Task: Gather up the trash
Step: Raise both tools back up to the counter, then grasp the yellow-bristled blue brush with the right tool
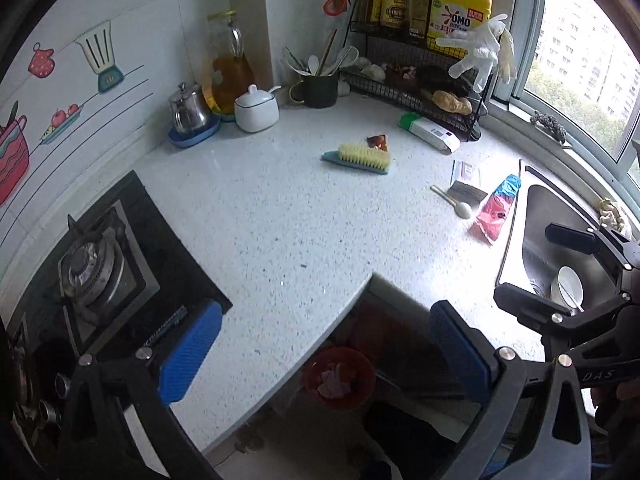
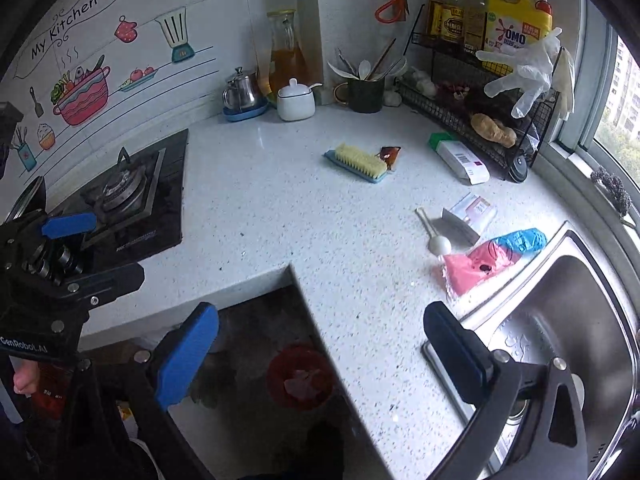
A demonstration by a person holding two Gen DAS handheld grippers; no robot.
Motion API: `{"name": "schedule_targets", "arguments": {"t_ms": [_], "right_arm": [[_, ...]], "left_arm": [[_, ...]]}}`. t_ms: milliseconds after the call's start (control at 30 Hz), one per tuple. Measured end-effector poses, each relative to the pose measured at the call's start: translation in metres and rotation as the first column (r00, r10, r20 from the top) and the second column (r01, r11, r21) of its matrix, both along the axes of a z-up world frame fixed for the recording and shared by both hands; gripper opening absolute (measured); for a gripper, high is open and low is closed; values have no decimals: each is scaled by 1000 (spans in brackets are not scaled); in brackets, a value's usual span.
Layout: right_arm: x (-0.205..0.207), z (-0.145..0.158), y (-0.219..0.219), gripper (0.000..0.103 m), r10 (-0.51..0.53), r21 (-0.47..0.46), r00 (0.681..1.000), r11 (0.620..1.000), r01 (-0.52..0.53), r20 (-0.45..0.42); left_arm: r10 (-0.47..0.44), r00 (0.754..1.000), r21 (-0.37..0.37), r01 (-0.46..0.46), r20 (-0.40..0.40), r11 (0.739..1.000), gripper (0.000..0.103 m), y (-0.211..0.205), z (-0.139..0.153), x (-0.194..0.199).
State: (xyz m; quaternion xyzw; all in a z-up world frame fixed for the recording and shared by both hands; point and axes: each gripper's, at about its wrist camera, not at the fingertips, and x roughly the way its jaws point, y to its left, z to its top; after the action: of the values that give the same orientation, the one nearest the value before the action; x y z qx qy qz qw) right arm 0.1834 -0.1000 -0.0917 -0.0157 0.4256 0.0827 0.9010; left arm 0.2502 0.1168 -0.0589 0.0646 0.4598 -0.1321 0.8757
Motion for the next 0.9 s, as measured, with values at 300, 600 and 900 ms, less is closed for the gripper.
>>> {"name": "schedule_targets", "arguments": {"t_ms": [300, 600, 900], "right_arm": [[87, -2, -15, 102, 46, 2, 999, 999, -46, 0], [173, -16, -10, 102, 226, -26, 973, 974, -227, -37], [241, -46, 9, 102, 396, -67, 915, 914, -401, -77]], "left_arm": [[51, 998, -15, -51, -30, 999, 103, -12, -7, 91], [114, 989, -9, -116, -95, 993, 103, -17, -27, 159], [173, 970, 23, -171, -171, 985, 103, -10, -62, 213]]}}
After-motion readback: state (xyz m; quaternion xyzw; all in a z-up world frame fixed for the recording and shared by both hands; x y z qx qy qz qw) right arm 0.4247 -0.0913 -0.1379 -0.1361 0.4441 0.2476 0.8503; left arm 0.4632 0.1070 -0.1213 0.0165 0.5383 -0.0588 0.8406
